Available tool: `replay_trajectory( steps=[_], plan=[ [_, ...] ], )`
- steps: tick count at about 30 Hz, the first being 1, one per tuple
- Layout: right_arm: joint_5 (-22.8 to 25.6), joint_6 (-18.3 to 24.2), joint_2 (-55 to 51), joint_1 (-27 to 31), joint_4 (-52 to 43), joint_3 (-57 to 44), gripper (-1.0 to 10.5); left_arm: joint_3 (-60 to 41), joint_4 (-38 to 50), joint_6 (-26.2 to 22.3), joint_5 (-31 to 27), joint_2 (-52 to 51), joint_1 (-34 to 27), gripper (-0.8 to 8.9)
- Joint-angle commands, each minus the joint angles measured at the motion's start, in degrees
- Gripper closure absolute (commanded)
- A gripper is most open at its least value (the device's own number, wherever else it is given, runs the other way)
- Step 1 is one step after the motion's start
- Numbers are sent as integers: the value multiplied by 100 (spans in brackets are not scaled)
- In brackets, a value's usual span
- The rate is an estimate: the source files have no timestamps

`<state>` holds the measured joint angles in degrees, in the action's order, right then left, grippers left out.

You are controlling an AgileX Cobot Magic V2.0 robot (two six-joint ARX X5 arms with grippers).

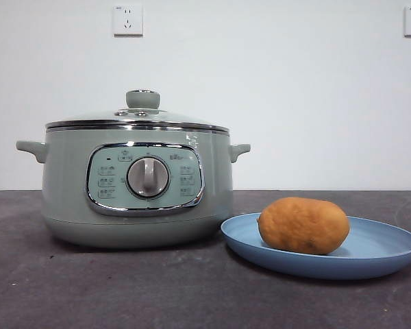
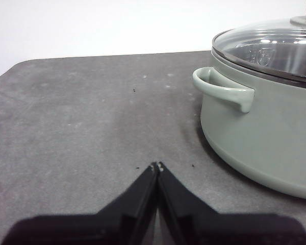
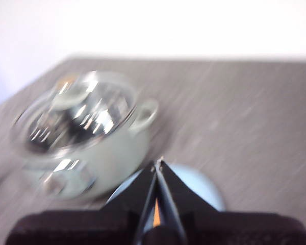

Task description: Take the potato out from the steamer,put the potato on the plate,close the lid

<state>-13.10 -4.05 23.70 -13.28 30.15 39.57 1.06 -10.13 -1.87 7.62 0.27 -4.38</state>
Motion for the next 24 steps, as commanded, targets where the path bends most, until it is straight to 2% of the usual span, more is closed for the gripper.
replay_trajectory(
  steps=[1,6,12,18,21,24],
  plan=[
    [-7,103,-352,461,-531,-546,947,-90,4,39,-7,-17,-20,817],
    [2,37,-1145,953,-1690,-1781,947,-90,4,39,-7,-17,-20,817],
    [13,-46,-1965,1102,-2712,-3130,947,-90,4,39,-4,-17,-20,817],
    [223,-203,-2363,1102,-2837,-3917,947,-90,4,39,-7,-17,-20,817],
    [520,-229,-2363,1102,-2485,-3919,946,-90,9,39,-4,-17,-20,817],
    [616,-232,-2363,1102,-2304,-3919,946,-90,9,39,-7,-17,-20,817]
  ],
)
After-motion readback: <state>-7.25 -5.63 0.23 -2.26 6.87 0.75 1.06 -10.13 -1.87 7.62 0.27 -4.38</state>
